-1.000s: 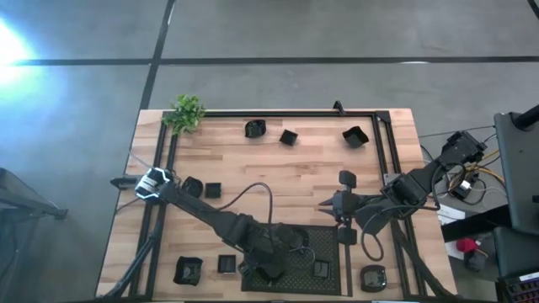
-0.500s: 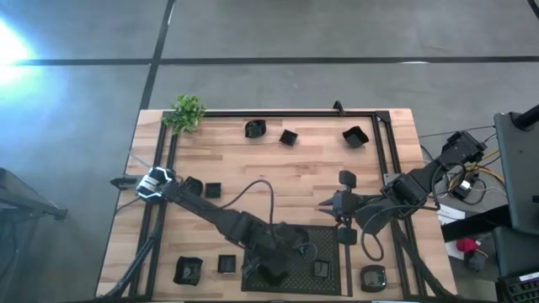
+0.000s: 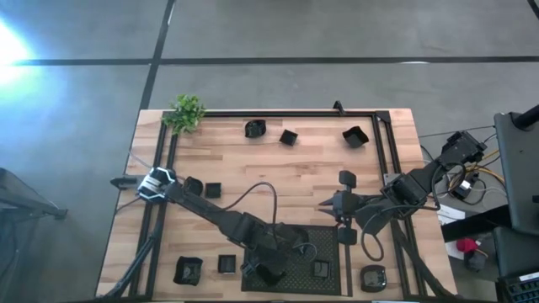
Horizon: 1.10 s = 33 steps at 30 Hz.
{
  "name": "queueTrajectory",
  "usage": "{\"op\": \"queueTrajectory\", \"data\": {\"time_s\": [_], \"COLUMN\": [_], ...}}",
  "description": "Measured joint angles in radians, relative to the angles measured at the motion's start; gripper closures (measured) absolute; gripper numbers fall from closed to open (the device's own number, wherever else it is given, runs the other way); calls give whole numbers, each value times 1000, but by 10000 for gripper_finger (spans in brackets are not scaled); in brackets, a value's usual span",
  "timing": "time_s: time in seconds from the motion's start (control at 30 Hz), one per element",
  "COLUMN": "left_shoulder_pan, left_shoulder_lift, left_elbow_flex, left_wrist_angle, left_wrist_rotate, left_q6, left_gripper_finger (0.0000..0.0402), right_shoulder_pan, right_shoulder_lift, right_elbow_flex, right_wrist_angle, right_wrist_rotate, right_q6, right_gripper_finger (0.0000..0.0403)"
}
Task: Pick & Place Mini shaped plates
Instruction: Stack the distorted square plate on top of the other distorted square plate on the shelf, then stack the square plate on top of the other square plate on the shelf
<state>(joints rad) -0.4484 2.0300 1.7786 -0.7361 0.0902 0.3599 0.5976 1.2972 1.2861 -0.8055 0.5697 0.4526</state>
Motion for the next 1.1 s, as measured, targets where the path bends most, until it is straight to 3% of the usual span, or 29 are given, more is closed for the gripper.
{"op": "queueTrajectory", "data": {"time_s": [0.6, 1.1], "left_shoulder_pan": [1, 2], "left_shoulder_lift": [0, -32], "left_elbow_flex": [0, 68], "left_wrist_angle": [-17, -19], "left_wrist_rotate": [-7, -101], "left_q6": [3, -3], "left_gripper_finger": [364, 360], "right_shoulder_pan": [0, 0], "right_shoulder_lift": [0, 0], "right_elbow_flex": [0, 0], "right_wrist_angle": [2, 3], "right_wrist_rotate": [0, 0], "right_q6": [8, 8], "right_gripper_finger": [342, 342]}}
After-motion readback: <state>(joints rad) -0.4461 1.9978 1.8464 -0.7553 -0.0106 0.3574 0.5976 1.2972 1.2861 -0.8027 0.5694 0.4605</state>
